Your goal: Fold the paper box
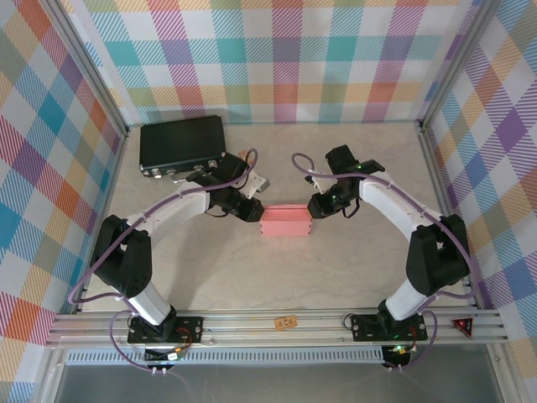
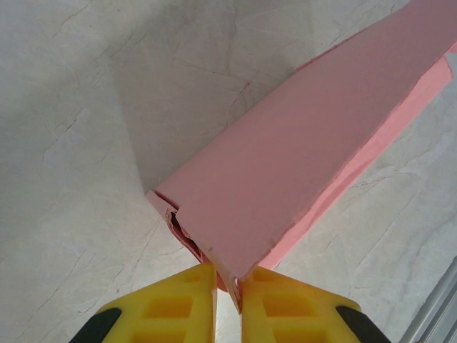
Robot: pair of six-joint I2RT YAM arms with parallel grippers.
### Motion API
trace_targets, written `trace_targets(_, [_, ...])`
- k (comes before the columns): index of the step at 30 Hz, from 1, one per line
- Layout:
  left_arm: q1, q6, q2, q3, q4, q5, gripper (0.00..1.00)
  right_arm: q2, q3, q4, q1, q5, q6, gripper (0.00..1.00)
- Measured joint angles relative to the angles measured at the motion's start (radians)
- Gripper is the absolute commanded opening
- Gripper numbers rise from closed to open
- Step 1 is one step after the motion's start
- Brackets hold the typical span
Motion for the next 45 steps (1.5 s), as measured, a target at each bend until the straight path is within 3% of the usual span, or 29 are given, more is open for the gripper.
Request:
trace_targets(9, [-0.001, -0.009, -0.002, -0.005, 0.006, -0.002, 0.14, 0.000, 0.001, 0.000, 0.000, -0.004, 0.033, 0.18])
trace_targets(26, [-0.001, -0.031, -0.043, -0.023, 0.030, -0.003, 0.24, -0.009, -0.001, 0.038, 0.001, 0.009, 0.060, 0.38])
trace_targets(45, [-0.002, -0.054, -0.072, -0.071, 0.055, -0.010, 0.23, -0.051, -0.068, 0.060, 0.001, 0.043, 0.081, 0.31])
